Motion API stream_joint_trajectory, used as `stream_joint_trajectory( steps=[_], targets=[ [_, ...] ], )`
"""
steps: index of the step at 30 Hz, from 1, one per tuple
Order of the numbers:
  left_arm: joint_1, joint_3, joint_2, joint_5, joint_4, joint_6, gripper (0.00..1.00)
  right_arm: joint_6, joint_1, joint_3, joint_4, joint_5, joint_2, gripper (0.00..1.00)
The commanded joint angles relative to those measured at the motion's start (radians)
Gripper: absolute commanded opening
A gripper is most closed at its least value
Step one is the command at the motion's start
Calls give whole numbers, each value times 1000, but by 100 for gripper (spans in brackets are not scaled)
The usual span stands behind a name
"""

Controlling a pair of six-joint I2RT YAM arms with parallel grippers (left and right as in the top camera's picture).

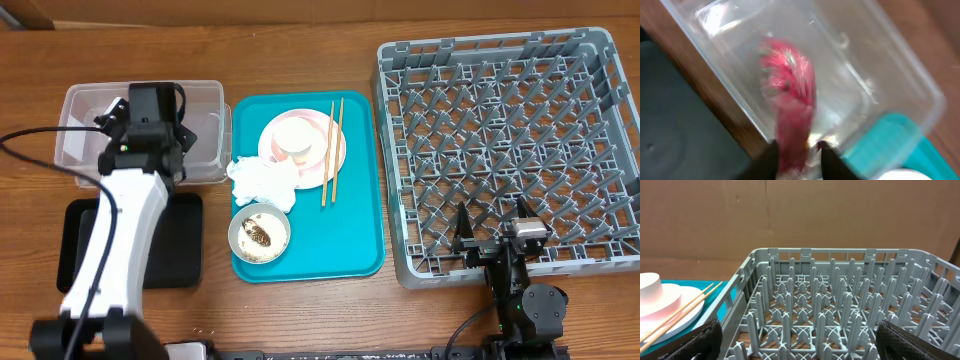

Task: Sort waste into correct bins and load items into the dishwasher
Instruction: 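Carry the red wrapper into the clear plastic bin and release, then move the left gripper to the white tissue and grasp it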

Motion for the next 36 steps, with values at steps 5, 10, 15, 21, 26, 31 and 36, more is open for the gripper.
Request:
stream_joint_trajectory(
  steps=[5, 10, 15, 21, 26, 31, 36],
  targets=[
    [77, 15, 71, 70, 47, 105, 75, -1, -4, -10, 6, -6, -4, 100],
    [74, 19, 47, 216, 80, 186, 85, -1, -4, -10, 6, -6, -4, 100],
    [74, 19, -2, 439, 79, 269, 84, -1, -4, -10, 6, -6, -4, 100],
    [73, 19, -66, 634, 51, 328, 75, -1, -4, -10, 6, -6, -4, 100],
    [31, 18, -69, 674, -6, 328, 70, -1, -4, -10, 6, -6, -4, 100],
    [-66, 18, -69, 660, -35, 326, 64, -1, -4, -10, 6, -6, -4, 100],
    [-185, 17, -67, 493, -46, 196, 55, -1, -4, -10, 6, -6, -4, 100]
  ],
)
